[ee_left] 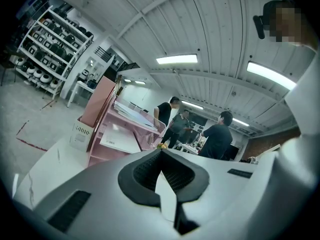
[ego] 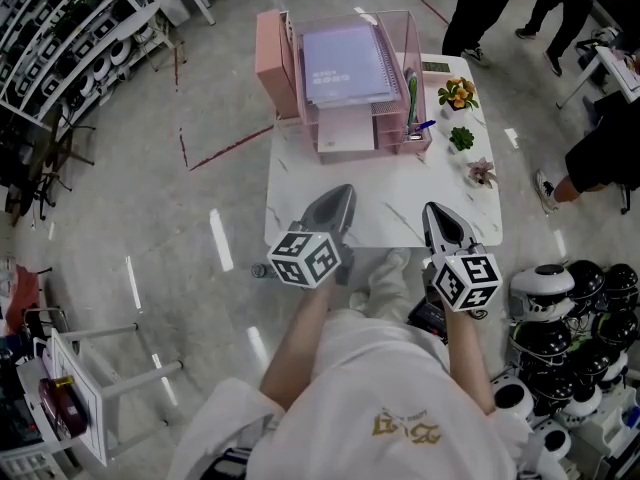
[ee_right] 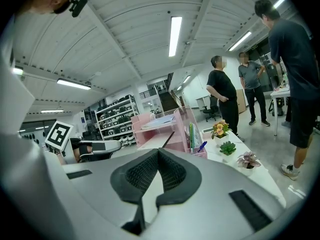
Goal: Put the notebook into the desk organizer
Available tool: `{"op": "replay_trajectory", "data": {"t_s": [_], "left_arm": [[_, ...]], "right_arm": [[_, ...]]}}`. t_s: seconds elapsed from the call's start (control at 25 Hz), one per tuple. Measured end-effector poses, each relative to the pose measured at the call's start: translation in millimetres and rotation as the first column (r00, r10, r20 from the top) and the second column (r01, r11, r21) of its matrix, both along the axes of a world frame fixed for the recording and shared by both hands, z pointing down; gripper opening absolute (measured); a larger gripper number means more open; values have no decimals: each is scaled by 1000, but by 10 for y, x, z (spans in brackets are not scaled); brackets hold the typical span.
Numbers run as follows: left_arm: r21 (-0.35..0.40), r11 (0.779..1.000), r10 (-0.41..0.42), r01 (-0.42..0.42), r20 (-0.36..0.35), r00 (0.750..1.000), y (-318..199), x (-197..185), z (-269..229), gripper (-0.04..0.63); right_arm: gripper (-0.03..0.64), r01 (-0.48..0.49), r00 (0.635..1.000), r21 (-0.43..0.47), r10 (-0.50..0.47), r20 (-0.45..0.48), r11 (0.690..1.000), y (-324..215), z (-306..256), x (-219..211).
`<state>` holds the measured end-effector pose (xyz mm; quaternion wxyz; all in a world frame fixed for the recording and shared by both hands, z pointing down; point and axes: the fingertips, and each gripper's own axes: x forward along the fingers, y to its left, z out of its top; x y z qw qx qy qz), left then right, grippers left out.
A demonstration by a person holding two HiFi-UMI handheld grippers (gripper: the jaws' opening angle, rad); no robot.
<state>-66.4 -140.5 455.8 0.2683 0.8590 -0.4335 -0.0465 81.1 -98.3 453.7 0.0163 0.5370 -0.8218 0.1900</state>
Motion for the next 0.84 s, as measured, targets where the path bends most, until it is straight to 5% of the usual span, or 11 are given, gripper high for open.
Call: {"op": "replay_trajectory", "data": {"t_s": [0.84], "left_arm": [[-21,1000,1,-1,-3,1000,-15,-25,78,17]], "right_arm": [[9,-1,1000,-18,1,1,1000,4,70,-21]]}}
